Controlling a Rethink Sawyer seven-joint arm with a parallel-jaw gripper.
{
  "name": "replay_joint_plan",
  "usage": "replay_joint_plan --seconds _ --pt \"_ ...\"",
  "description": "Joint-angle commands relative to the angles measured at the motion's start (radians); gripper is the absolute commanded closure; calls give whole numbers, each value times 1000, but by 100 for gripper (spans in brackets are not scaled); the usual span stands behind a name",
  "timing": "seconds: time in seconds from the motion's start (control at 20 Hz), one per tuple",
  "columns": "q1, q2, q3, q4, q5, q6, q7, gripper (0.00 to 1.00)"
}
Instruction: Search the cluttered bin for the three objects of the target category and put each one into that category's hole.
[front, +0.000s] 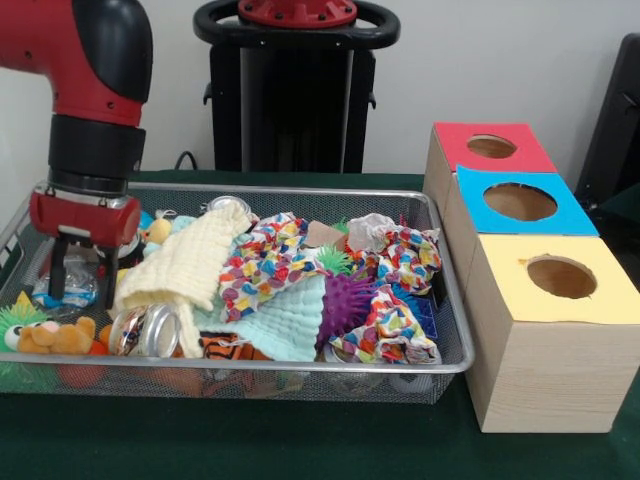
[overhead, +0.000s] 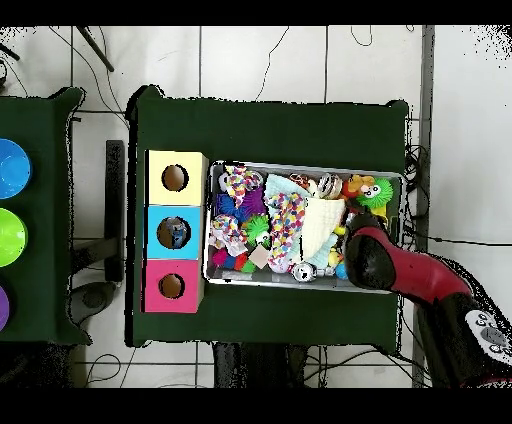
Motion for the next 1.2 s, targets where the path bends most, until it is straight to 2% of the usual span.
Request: replay_joint_plan --seconds 0.05,0.25,0.3,0.45,0.7,0.85,1.2 --pt "22 -33 -13 44 7 -21 141 0" --pt "30 -2 -38 38 7 -35 147 0" --pt "29 24 -50 29 9 -35 148 0" --pt "-16 76 -28 25 -26 -66 131 0" --pt "-39 130 -30 6 -38 -76 120 0" --pt "-41 176 -47 -8 -41 -109 125 0" --pt "-12 221 -101 5 -10 -173 143 0"
